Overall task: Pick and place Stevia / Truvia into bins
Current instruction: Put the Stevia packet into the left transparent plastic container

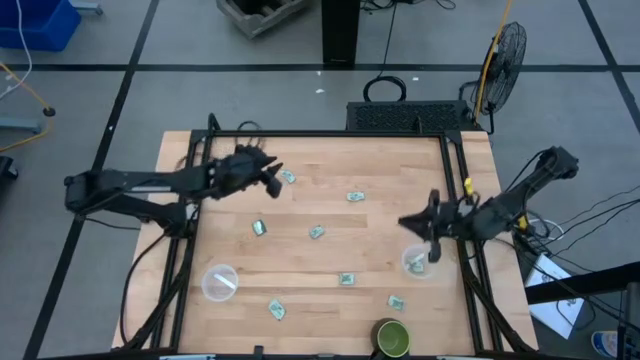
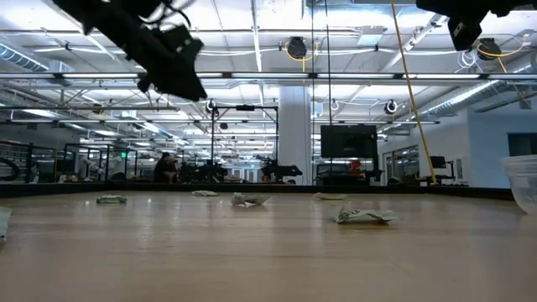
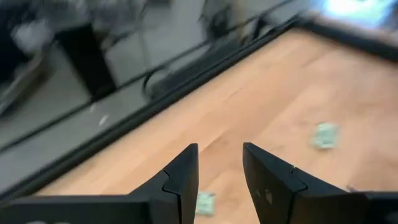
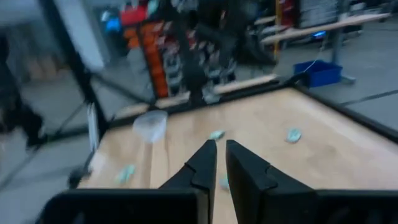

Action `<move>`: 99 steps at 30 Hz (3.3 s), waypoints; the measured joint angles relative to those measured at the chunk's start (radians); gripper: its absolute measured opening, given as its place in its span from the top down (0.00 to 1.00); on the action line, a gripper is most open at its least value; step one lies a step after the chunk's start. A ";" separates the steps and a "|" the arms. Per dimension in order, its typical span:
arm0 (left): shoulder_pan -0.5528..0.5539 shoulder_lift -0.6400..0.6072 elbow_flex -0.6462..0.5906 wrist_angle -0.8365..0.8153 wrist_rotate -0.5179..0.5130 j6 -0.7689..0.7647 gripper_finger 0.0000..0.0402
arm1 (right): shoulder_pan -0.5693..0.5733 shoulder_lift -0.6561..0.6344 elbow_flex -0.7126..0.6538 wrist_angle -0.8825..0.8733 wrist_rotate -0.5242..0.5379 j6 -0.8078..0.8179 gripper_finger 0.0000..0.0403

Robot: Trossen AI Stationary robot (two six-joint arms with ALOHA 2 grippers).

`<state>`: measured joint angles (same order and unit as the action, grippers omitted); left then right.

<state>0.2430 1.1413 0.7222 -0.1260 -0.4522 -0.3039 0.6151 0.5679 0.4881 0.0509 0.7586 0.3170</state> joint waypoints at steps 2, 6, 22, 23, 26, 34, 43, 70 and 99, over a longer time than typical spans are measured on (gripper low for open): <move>0.049 0.066 0.046 -0.053 0.012 -0.042 0.67 | -0.029 -0.064 0.010 -0.014 -0.004 -0.009 0.94; 0.150 0.174 0.083 -0.064 0.098 -0.117 0.67 | -0.080 -0.197 0.071 -0.127 -0.054 -0.114 0.95; 0.342 0.470 0.084 -0.034 0.383 -0.258 0.67 | -0.227 -0.243 -0.186 -0.289 0.026 0.005 1.00; 0.340 0.483 0.084 -0.033 0.396 -0.263 0.67 | -0.232 -0.241 -0.222 -0.230 0.026 -0.009 0.99; 0.331 0.518 0.084 -0.024 0.403 -0.284 0.67 | -0.245 -0.241 -0.326 -0.071 0.023 -0.030 0.97; 0.329 0.542 0.084 -0.034 0.399 -0.296 0.67 | -0.255 -0.242 -0.431 0.045 -0.044 0.032 0.83; 0.328 0.542 0.084 -0.036 0.363 -0.284 0.67 | -0.255 -0.241 -0.434 0.048 -0.084 0.094 0.73; 0.264 0.509 0.038 -0.049 0.347 -0.147 0.99 | -0.255 -0.241 -0.437 0.050 -0.075 0.091 0.75; -0.751 -0.155 0.177 -1.075 0.579 -0.672 1.00 | -0.305 -0.242 -0.438 0.282 0.028 -0.227 0.75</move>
<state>-0.5076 0.9866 0.8989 -1.2009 0.1270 -0.9757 0.3100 0.3256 0.0505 0.3325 0.7864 0.0901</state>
